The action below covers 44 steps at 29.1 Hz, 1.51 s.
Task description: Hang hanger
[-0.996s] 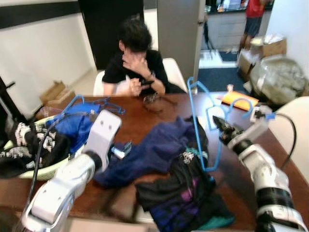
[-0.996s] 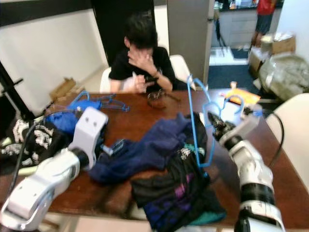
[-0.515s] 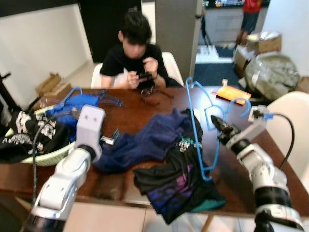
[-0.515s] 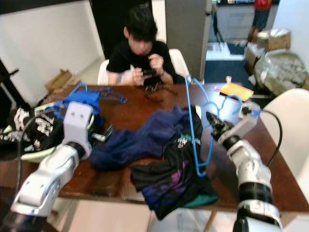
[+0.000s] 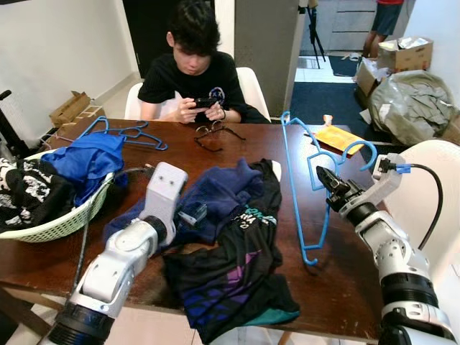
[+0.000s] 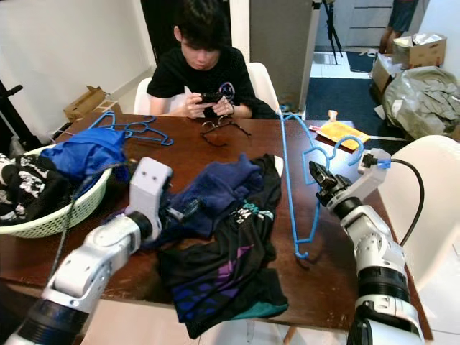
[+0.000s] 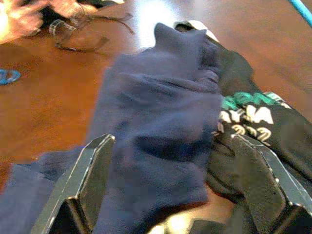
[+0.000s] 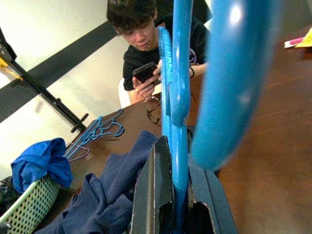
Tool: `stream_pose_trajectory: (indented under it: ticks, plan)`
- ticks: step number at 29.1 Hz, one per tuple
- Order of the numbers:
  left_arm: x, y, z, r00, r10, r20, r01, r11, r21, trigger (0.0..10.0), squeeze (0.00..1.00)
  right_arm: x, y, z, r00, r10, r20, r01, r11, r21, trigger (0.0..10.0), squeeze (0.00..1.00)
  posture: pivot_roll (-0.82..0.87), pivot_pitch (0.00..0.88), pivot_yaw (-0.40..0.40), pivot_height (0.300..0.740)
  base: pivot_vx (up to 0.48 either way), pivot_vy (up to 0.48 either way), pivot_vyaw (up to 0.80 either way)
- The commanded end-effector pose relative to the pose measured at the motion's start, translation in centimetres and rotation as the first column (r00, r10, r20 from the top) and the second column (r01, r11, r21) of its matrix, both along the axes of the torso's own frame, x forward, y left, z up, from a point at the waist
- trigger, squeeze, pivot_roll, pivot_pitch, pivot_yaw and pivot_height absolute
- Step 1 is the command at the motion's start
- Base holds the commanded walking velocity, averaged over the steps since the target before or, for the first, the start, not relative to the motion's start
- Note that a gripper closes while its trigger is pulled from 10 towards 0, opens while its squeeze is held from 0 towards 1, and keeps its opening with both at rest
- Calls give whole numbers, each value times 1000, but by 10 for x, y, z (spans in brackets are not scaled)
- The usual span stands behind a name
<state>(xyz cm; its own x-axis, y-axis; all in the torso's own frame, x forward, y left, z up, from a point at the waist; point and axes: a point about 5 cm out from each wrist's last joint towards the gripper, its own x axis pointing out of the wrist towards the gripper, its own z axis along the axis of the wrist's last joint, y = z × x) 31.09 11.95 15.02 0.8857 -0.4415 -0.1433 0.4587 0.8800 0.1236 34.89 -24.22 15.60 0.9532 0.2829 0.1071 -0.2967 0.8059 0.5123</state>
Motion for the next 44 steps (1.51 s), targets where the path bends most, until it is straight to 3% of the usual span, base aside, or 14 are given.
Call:
stream_pose_trajectory:
  ticks: [1,6,8,11,14,18,20,28,29,31,40,44]
  plan:
    - [0,-6,-10,999,-35,-37,37,998,49,10000,0,0,4,-4,1000,13,-17,-13,1000,1,10000,0,26,0,13,735,0,0,0]
    - [1,-6,-18,997,-9,-82,14,998,61,10000,0,-1,4,-5,1000,14,-19,-14,1000,0,10000,0,25,0,15,735,0,0,0]
    - [7,7,-27,984,134,-120,-128,990,54,10000,0,-1,4,-5,1000,13,-19,-13,1000,2,10000,0,19,0,15,735,0,0,0]
    - [12,16,-31,969,209,-131,-205,978,43,10000,0,-1,4,-5,1000,13,-19,-13,1000,2,10000,0,16,0,15,735,0,0,0]
    - [22,41,-37,920,366,-139,-363,931,48,10000,0,-2,3,-3,1000,14,-19,-14,1000,-4,10000,0,-1,0,19,735,0,0,0]
    - [24,51,-42,898,413,-153,-407,911,67,10000,0,-3,2,-2,1000,14,-17,-14,1000,-6,10000,0,-8,0,21,735,0,0,0]
    - [25,57,-53,886,423,-189,-405,905,130,10000,0,-4,1,0,1000,13,-14,-13,1000,-10,10000,0,-17,0,23,735,0,0,0]
    - [21,55,-71,875,384,-294,-343,921,182,9686,0,-5,1,1,1000,5,-12,-5,1000,-20,10000,0,-33,0,33,735,0,0,0]
    - [22,52,-74,875,363,-320,-314,929,194,0,0,-6,0,1,1000,-4,-12,3,1000,-22,10000,0,-32,0,36,735,0,0,0]
    - [23,49,-79,879,329,-345,-258,937,238,0,0,-6,-1,0,1000,-14,-12,13,1000,-24,10000,0,-31,0,40,735,0,0,0]
    - [25,51,-81,880,320,-351,-231,934,271,0,0,-6,-1,1,1000,-21,-14,21,1000,-21,10000,0,-27,0,42,735,0,0,0]
    - [31,58,-65,907,314,-282,-226,926,302,0,0,-5,0,0,1000,-28,-12,28,1000,-11,10000,0,-15,0,44,735,0,0,0]
